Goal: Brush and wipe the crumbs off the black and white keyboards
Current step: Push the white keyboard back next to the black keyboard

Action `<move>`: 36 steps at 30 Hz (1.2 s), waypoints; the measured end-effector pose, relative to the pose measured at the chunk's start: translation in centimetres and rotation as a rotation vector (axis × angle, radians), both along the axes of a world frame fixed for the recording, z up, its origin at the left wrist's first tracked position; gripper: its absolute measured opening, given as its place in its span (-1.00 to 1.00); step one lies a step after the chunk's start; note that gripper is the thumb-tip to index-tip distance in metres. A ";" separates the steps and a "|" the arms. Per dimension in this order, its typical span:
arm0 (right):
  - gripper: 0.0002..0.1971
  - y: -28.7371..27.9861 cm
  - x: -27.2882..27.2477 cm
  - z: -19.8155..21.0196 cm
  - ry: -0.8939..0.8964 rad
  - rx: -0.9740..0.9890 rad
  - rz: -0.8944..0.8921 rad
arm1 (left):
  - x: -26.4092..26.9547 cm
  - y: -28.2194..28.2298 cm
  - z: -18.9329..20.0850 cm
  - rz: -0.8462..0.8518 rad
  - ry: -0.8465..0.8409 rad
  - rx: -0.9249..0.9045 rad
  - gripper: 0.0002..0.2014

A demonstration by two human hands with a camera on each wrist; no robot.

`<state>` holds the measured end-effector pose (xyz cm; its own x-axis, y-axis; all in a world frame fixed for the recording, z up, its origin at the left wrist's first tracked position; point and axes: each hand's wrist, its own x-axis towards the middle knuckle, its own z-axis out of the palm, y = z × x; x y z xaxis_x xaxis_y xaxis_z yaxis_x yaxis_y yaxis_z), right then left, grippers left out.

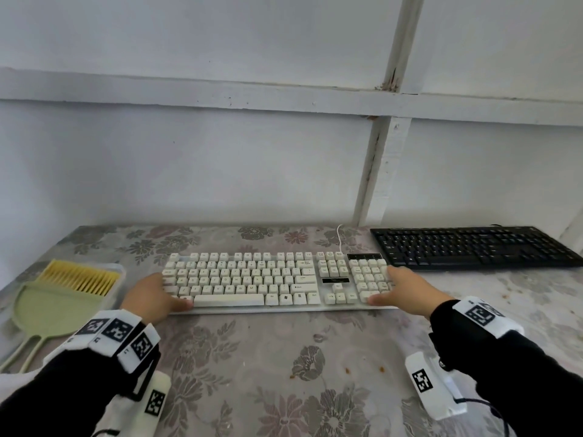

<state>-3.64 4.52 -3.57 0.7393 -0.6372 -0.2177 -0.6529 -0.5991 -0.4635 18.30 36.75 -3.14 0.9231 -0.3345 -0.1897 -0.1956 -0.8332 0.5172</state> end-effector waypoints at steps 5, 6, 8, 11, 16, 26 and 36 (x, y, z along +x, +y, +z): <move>-0.58 -0.8 2.0 -0.3 0.042 -0.073 0.010 | 1.8 -0.9 -0.2 0.015 -0.006 -0.006 -0.45; -0.54 -0.9 2.3 -0.3 0.047 -0.080 0.009 | 2.1 -1.1 -0.2 0.017 -0.005 -0.001 -0.45; -0.45 -1.5 3.0 -0.5 0.053 -0.091 0.001 | 2.7 -1.5 -0.3 0.020 -0.007 0.009 -0.41; -0.39 -1.9 3.8 -0.6 0.055 -0.096 -0.007 | 3.5 -2.1 -0.3 0.021 -0.017 -0.006 -0.40; -0.38 -2.6 4.8 -0.7 0.044 -0.094 -0.013 | 4.5 -3.0 -0.3 0.015 -0.026 -0.001 -0.34; -0.34 -3.2 6.2 -0.5 0.059 -0.092 -0.038 | 5.7 -4.1 -0.2 0.005 -0.026 0.030 -0.33; -0.34 -3.1 6.8 -0.2 0.081 -0.101 -0.050 | 6.2 -4.6 -0.5 0.001 -0.046 0.083 -0.33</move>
<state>3.17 1.46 -3.72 0.6887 -0.6944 -0.2085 -0.7159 -0.6058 -0.3470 24.49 32.12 -3.67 0.9319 -0.3182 -0.1742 -0.2163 -0.8730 0.4371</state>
